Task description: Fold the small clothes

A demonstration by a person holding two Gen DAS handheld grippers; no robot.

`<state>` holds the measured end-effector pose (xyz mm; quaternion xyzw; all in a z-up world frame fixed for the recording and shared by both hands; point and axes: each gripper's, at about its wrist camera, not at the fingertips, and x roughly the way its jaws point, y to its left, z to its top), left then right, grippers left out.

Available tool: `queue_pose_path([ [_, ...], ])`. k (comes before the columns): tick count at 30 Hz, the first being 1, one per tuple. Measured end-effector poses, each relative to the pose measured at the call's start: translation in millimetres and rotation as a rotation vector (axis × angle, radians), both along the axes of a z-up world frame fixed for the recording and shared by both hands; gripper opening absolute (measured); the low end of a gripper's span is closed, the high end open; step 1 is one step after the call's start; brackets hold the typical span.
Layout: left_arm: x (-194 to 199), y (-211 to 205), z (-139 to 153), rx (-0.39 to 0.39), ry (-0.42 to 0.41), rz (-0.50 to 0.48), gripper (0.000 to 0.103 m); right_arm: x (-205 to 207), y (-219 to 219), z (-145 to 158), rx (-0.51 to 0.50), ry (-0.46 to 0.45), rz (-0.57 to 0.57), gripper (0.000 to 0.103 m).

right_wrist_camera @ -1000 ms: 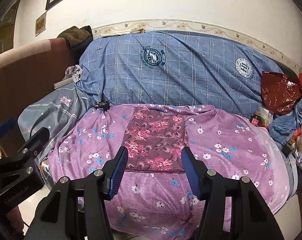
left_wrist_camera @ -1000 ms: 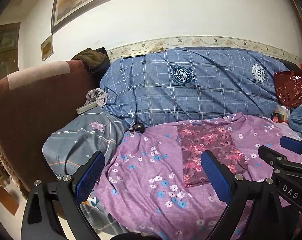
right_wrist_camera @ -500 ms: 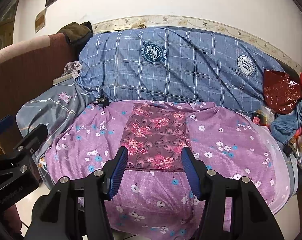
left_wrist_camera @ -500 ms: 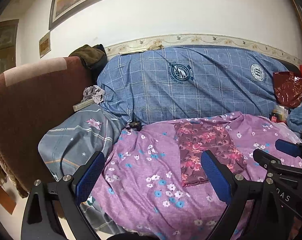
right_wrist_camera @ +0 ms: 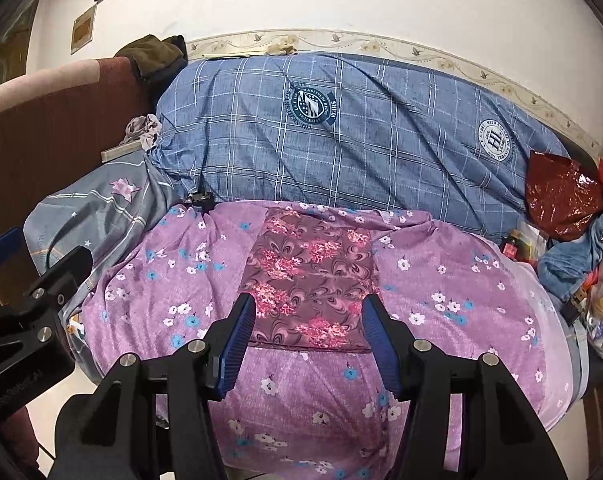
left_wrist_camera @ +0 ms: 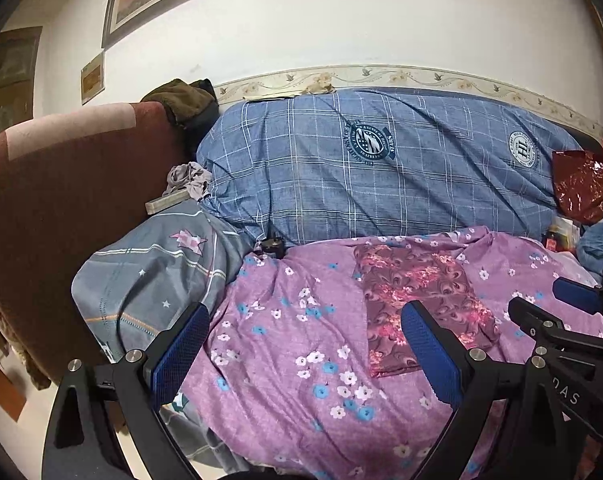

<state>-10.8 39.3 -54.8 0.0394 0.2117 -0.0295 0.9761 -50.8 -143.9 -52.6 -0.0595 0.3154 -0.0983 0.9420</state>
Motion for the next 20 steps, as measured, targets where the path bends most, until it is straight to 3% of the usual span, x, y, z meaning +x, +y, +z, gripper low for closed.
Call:
queue_pose_path([
  [20, 41.9, -4.1, -11.3, -0.024, 0.028, 0.01, 0.098, 36.7, -6.8, -18.6, 0.001, 0.046, -0.005, 0.057],
])
